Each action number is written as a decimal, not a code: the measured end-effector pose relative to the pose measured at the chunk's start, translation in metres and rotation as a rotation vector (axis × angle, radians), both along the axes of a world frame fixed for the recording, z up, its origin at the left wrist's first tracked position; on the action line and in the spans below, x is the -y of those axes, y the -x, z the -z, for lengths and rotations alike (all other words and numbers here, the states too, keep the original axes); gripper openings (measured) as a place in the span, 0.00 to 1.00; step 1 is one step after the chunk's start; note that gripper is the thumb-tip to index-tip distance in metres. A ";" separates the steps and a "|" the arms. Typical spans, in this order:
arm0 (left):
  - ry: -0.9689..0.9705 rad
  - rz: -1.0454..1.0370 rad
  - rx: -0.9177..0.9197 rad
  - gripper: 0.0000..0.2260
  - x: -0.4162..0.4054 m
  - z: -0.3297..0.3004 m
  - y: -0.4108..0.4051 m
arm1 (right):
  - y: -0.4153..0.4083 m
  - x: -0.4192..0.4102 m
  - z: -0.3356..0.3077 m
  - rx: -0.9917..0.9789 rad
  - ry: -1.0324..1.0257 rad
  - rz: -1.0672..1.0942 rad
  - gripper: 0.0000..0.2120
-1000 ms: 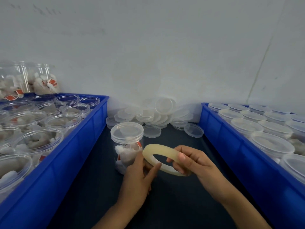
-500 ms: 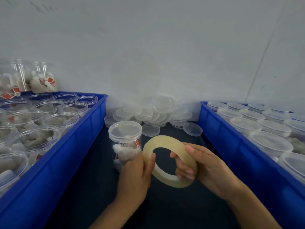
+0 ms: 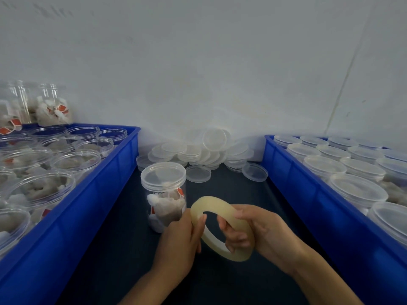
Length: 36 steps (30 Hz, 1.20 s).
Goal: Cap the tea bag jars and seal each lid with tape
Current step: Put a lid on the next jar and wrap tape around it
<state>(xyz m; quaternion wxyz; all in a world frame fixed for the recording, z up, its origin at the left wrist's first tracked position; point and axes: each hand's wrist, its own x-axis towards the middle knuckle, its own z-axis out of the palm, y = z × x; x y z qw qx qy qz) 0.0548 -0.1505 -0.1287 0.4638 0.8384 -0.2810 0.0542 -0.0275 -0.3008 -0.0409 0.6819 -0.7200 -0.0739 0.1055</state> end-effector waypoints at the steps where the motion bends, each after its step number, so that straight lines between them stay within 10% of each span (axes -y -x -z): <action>1: -0.013 0.006 -0.011 0.15 0.001 0.001 -0.001 | -0.001 -0.003 -0.003 -0.038 -0.003 0.008 0.08; 13: 0.135 0.011 -0.150 0.04 0.004 0.003 0.002 | 0.001 -0.008 0.004 -0.049 -0.219 0.136 0.15; 24: 0.215 0.181 0.479 0.13 0.009 -0.016 0.022 | -0.010 -0.013 0.035 0.031 0.073 0.423 0.14; 36: 0.252 0.240 0.370 0.25 0.008 -0.017 0.024 | -0.007 -0.016 0.024 0.048 0.015 0.340 0.21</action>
